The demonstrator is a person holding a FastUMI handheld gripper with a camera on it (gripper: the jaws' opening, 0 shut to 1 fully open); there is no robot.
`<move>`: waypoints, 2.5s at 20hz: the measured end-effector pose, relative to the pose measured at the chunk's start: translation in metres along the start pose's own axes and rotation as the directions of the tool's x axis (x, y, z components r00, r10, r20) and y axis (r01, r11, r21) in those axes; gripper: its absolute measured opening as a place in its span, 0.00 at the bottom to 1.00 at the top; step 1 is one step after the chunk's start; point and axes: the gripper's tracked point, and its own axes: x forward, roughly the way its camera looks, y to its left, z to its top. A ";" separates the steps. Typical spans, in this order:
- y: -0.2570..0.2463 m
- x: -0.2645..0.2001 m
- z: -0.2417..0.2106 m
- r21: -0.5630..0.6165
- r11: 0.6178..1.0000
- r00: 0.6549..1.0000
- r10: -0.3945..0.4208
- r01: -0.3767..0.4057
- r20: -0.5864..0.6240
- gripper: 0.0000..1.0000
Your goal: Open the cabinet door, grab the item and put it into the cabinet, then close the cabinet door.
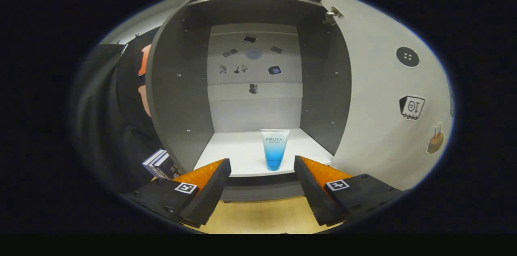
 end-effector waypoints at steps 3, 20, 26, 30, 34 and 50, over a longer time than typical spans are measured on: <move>0.002 -0.052 -0.008 -0.015 1.000 0.999 -0.004 0.004 0.034 1.00; -0.091 -0.293 -0.058 0.032 0.984 0.972 -0.177 0.174 0.155 0.99; -0.176 -0.346 -0.063 0.051 0.962 0.947 -0.271 0.267 0.173 1.00; -0.239 -0.349 -0.073 0.083 0.949 0.934 -0.314 0.303 0.174 1.00; -0.298 -0.305 -0.093 0.106 0.932 0.919 -0.360 0.346 0.164 1.00; -0.331 -0.196 -0.129 0.109 0.948 0.936 -0.315 0.300 0.156 0.96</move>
